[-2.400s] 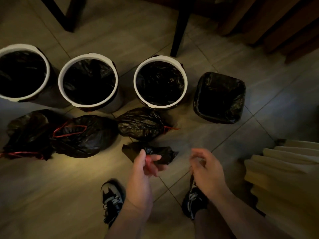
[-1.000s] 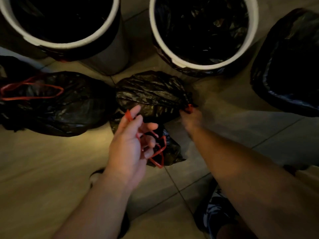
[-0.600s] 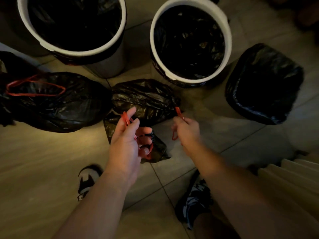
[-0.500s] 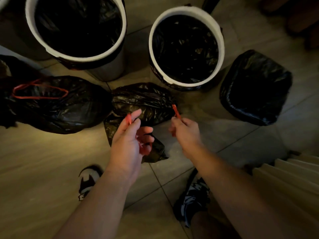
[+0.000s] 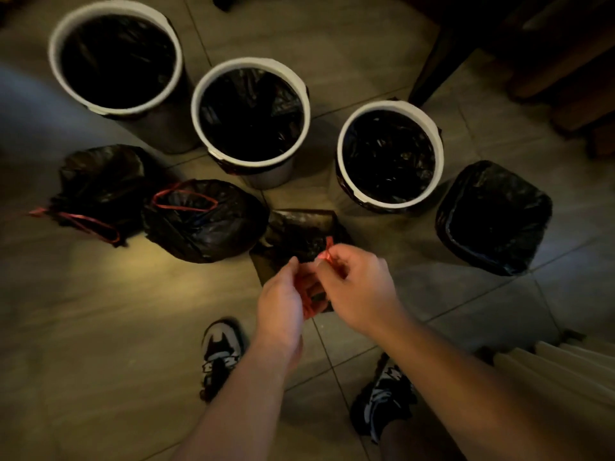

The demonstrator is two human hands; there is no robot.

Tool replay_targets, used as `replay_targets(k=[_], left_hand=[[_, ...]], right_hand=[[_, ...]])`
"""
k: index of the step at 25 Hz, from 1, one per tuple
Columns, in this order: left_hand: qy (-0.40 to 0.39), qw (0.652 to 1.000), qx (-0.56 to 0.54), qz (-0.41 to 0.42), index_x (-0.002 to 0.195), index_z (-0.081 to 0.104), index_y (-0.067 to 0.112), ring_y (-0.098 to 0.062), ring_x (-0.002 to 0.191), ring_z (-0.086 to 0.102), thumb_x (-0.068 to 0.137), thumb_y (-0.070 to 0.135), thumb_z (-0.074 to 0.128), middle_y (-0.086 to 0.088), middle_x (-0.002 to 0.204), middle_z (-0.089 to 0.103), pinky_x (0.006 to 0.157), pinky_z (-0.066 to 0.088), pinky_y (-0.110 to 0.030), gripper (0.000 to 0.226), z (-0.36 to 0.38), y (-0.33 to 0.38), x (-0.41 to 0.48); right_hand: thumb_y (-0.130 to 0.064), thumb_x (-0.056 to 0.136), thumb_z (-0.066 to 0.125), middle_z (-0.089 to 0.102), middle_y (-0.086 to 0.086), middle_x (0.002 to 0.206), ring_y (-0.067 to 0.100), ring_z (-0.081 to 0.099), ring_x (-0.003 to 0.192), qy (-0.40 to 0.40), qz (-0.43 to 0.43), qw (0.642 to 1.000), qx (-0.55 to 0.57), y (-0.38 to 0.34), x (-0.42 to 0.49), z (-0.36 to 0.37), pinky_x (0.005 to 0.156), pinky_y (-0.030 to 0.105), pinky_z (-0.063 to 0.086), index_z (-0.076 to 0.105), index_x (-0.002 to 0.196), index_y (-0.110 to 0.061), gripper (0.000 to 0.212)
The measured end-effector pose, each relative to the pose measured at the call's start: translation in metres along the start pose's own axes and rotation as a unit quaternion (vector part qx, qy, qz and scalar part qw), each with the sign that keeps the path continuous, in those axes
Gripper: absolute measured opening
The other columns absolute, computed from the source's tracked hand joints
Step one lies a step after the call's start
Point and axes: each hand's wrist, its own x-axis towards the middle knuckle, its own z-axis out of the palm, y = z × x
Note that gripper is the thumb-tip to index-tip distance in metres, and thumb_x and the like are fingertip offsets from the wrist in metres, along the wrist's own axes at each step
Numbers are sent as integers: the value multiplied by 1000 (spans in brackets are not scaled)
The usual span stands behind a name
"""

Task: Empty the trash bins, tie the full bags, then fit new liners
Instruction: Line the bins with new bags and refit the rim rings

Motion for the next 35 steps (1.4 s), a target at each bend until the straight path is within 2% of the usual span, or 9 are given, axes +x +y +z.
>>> replay_targets(k=[6, 8, 11, 16, 19, 22, 26, 29, 35], left_hand=[[-50, 996, -71, -32, 121, 77, 10, -28, 115, 73, 93, 75, 50, -15, 121, 77, 97, 51, -43, 76, -37, 43, -32], [-72, 994, -60, -47, 114, 79, 9, -29, 112, 72, 89, 68, 64, -12, 118, 77, 105, 47, -45, 66, -48, 61, -40], [-88, 992, -51, -73, 98, 79, 11, -25, 94, 69, 82, 42, 79, -11, 100, 74, 92, 51, -41, 35, -65, 84, -58], [-33, 992, -52, -106, 73, 70, 16, -24, 81, 70, 100, 33, 66, -8, 78, 67, 88, 51, -41, 32, -106, 108, -81], [20, 994, 6, -109, 65, 71, 15, -25, 69, 71, 103, 37, 63, -6, 72, 70, 79, 55, -39, 44, -119, 117, -84], [82, 991, 30, -102, 94, 81, 6, -35, 89, 78, 99, 33, 70, -16, 91, 81, 88, 62, -51, 30, -131, 118, -80], [188, 980, 17, -71, 84, 66, 6, -18, 50, 67, 99, 27, 71, -5, 59, 67, 50, 54, -30, 26, -178, 124, -74], [235, 971, -1, -44, 70, 52, 18, -11, 38, 47, 102, 26, 66, 2, 48, 48, 49, 45, -30, 36, -212, 137, -73], [264, 964, -33, 13, 80, 70, 12, -18, 59, 52, 102, 25, 66, -4, 68, 57, 52, 42, -29, 25, -248, 155, -40]], right_hand=[[-28, 105, 57, 72, -14, 88, 2, 69, 80, -9, -113, 990, -81, -69, -35, 17, 68, 23, 58, 76, 104, -25, 19], [-37, 105, 52, 68, -17, 85, 1, 68, 80, -9, -115, 989, -95, -90, -47, 25, 65, 18, 54, 72, 102, -31, 21], [-44, 100, 46, 66, -18, 84, 1, 67, 79, -41, -92, 989, -110, -117, -69, 38, 63, 16, 51, 66, 101, -36, 21], [-23, 93, 65, 74, -20, 98, -7, 70, 88, 47, -162, 984, -55, -145, -103, 54, 75, 10, 53, 77, 94, -28, 13], [-22, 91, 68, 74, -20, 87, -6, 70, 79, 52, -117, 991, -27, -149, -105, 58, 70, 7, 49, 77, 84, -28, 13], [-34, 95, 64, 71, -19, 76, 3, 69, 70, -10, -41, 999, -34, -147, -86, 67, 65, 22, 52, 71, 80, -30, 17], [-32, 101, 65, 71, -21, 77, -2, 67, 71, -66, 61, 994, -66, -130, -42, 71, 55, 14, 46, 72, 83, -36, 19], [-35, 103, 62, 73, -18, 77, -4, 68, 70, -113, 126, 982, -78, -111, -15, 68, 55, 15, 46, 71, 88, -39, 18], [-37, 100, 63, 73, -15, 74, 1, 69, 75, -123, 151, 966, -169, -83, 35, 84, 60, 22, 46, 72, 82, -36, 19]])
